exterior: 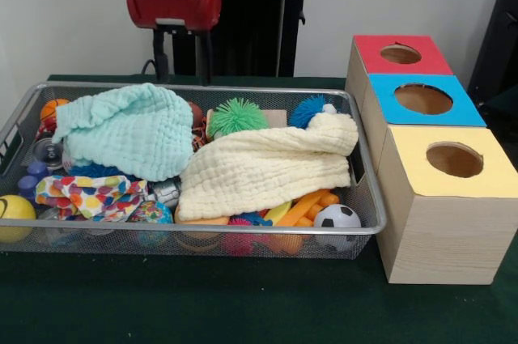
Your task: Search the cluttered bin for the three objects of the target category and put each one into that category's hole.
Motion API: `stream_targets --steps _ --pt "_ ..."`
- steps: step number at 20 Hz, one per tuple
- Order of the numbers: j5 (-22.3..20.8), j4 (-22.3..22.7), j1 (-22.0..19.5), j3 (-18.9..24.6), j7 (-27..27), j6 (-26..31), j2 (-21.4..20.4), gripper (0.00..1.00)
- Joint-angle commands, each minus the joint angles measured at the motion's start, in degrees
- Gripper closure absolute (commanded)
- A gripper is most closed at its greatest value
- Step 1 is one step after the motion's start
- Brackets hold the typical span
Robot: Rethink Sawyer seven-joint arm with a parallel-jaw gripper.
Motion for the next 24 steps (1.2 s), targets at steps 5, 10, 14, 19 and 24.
stream_targets --steps 5,10,14,19,24 --pt "5.12 2.23 5.1 -4.63 7.99 2.69 2.91 0.0" --pt "5.86 -0.1 7.87 -6.88 9.41 -0.16 6.51 0.0" --pt "7.97 -2.12 9.37 -8.08 9.41 1.34 8.14 0.0" --pt "9.32 -3.6 12.47 -10.47 10.88 -0.77 10.63 0.0" --pt "9.7 -3.33 14.24 -13.2 12.43 -7.38 13.96 0.0"
